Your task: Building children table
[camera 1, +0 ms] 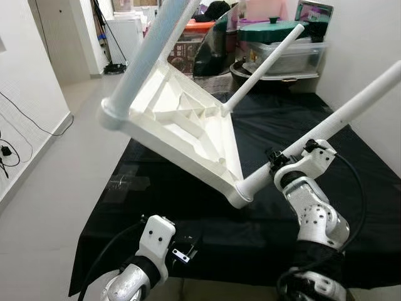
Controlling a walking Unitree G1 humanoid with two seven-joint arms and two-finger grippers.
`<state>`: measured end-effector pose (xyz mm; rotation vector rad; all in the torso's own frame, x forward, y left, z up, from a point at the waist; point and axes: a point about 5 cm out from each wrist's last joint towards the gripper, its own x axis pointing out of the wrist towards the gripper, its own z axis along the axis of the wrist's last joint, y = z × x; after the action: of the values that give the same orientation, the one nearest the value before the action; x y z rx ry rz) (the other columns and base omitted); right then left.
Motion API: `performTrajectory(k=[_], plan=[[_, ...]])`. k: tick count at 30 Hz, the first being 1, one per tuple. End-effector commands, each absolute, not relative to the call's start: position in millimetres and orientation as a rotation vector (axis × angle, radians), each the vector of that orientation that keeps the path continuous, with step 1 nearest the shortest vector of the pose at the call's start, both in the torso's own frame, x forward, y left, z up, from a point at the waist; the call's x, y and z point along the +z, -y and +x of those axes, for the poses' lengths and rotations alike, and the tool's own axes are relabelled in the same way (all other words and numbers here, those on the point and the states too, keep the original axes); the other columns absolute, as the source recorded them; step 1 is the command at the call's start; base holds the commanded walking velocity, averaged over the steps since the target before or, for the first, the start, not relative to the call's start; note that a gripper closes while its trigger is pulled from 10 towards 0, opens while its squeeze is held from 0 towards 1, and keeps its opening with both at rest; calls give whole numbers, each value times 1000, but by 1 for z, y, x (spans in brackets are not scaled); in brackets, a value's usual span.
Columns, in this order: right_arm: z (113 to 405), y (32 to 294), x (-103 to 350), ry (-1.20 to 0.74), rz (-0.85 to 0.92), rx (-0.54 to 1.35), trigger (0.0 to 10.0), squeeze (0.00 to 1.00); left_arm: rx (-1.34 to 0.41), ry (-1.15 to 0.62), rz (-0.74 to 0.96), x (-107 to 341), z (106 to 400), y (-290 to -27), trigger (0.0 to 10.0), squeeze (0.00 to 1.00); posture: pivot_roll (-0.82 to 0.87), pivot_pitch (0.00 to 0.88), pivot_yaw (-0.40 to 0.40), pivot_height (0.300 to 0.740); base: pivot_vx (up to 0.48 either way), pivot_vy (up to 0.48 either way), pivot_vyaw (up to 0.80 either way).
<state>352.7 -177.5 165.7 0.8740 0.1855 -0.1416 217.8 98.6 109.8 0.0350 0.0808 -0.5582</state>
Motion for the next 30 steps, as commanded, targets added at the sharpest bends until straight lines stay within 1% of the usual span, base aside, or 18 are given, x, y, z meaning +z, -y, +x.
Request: performTrajectory(k=[1, 6, 9, 10, 11, 12, 13, 15, 20, 22, 26, 28, 30], plan=[[352, 125, 139, -388, 1029, -70, 0, 0, -564, -98, 46, 109, 215, -100, 10000, 0, 161, 39, 6, 740, 0, 0, 0], [351, 111, 133, -439, 1058, -79, 0, 0, -565, -102, 44, 109, 213, -100, 10000, 0, 163, 42, 6, 740, 0, 0, 0], [351, 106, 129, -456, 1072, -132, 0, 0, -567, -105, 43, 109, 211, -99, 10000, 0, 166, 44, 4, 740, 0, 0, 0], [350, 105, 129, -447, 1067, -163, 10000, 0, -568, -107, 42, 109, 210, -99, 10000, 0, 167, 46, 0, 740, 0, 0, 0], [350, 105, 129, -447, 1067, -163, 10000, 0, -568, -107, 42, 109, 210, -99, 10000, 0, 167, 46, 0, 740, 0, 0, 0], [350, 106, 130, -435, 1042, -207, 10000, 0, -569, -109, 41, 109, 209, -99, 10000, 0, 166, 44, 2, 740, 0, 0, 0], [349, 106, 131, -429, 1056, -254, 10000, 0, -569, -111, 39, 109, 209, -99, 10000, 0, 164, 42, -1, 740, 0, 0, 0], [349, 106, 131, -429, 1056, -254, 10000, 0, -569, -111, 39, 109, 209, -99, 10000, 0, 164, 42, -1, 740, 0, 0, 0], [346, 106, 130, -430, 1108, -330, 10000, 0, -571, -114, 36, 110, 208, -98, 10000, 0, 167, 39, -3, 740, 0, 0, 0], [340, 108, 124, -440, 1113, -403, 10000, 0, -573, -116, 36, 110, 208, -97, 10000, 0, 165, 39, -2, 740, 0, 0, 0], [339, 110, 123, -437, 1118, -425, 10000, 0, -573, -117, 36, 110, 208, -97, 10000, 0, 165, 39, -2, 740, 0, 0, 0], [337, 110, 122, -432, 1137, -431, 10000, 0, -574, -118, 36, 110, 208, -97, 10000, 0, 167, 38, -3, 740, 0, 0, 0], [334, 112, 116, -424, 1224, -447, 10000, 0, -575, -121, 36, 111, 207, -97, 10000, 0, 170, 43, 4, 740, 0, 0, 0]])
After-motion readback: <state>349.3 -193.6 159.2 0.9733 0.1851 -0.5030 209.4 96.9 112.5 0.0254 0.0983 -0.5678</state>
